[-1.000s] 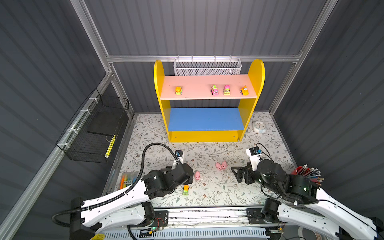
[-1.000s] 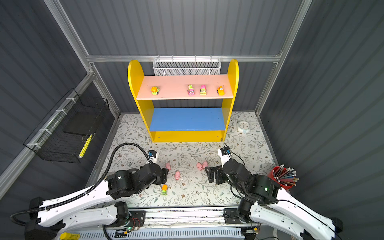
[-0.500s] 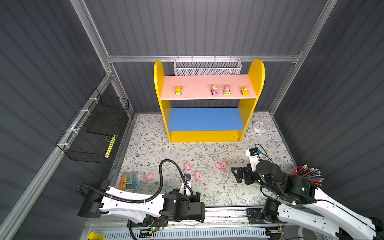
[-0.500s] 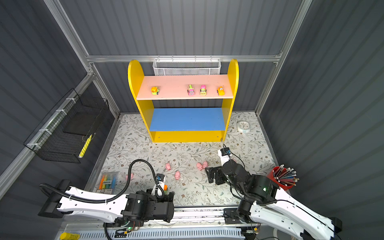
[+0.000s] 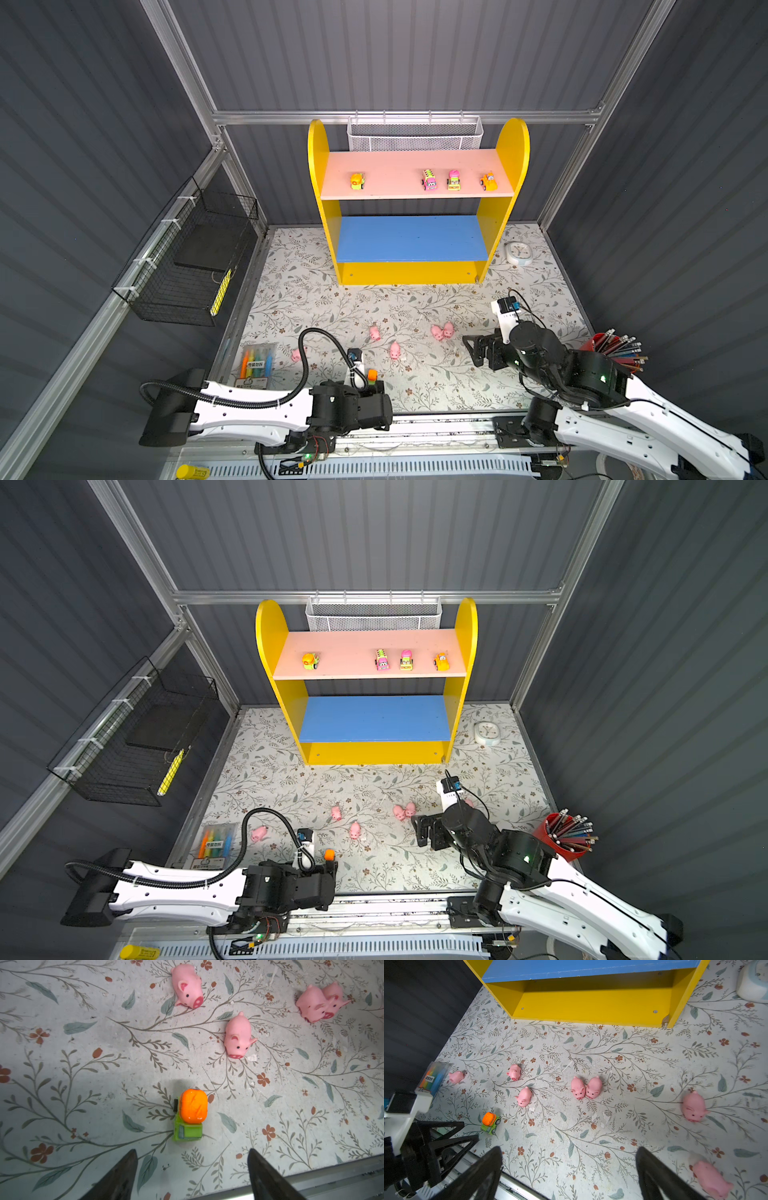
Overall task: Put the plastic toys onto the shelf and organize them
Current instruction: 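Lower the left gripper over the other orange-green car near the robot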
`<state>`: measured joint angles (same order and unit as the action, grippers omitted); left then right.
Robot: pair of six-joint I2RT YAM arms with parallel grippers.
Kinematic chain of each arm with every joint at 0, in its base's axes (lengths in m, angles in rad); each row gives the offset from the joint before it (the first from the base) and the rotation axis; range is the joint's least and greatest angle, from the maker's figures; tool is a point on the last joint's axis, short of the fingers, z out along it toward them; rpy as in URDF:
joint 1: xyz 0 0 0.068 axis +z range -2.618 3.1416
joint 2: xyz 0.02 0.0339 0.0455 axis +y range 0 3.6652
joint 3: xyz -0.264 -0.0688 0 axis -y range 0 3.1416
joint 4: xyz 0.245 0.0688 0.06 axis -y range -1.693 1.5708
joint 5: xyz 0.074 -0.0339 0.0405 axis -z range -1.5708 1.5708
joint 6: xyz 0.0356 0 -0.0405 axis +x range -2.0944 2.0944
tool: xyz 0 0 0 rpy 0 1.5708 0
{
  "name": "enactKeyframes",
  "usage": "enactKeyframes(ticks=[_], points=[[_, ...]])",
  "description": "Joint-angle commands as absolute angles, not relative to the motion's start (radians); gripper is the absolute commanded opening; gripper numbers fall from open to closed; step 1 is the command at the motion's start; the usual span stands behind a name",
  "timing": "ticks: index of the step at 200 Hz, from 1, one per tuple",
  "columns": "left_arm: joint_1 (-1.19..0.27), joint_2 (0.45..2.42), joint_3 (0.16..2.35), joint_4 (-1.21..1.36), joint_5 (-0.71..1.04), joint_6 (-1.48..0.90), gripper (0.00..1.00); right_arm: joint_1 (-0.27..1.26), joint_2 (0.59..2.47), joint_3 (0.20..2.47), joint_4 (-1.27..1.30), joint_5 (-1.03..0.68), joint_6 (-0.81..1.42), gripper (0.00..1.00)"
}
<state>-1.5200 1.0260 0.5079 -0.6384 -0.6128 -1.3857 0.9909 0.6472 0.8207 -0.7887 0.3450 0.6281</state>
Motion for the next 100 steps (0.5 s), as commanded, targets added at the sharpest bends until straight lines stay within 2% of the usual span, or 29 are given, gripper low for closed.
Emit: enactKeyframes(ticks=[1, 26, 57, 100], points=[[-1.48, 1.07, 0.482, -0.536, -0.537, -1.303, 0.82, 0.994, 0.641, 0.81, -0.79, 0.372, 0.636, 0.99], [-1.452, 1.084, 0.467, -0.518, -0.529, -1.295, 0.78, 0.995, 0.622, 0.805, -0.802, 0.38, 0.638, 0.99], [-1.399, 1.1, 0.461, -0.495, -0.5, -1.253, 0.68, 0.995, 0.616, 0.795, -0.795, 0.376, 0.64, 0.99], [-1.334, 1.165, 0.48, -0.465, -0.458, -1.177, 0.62, 0.995, 0.606, 0.784, -0.8, 0.376, 0.644, 0.99]])
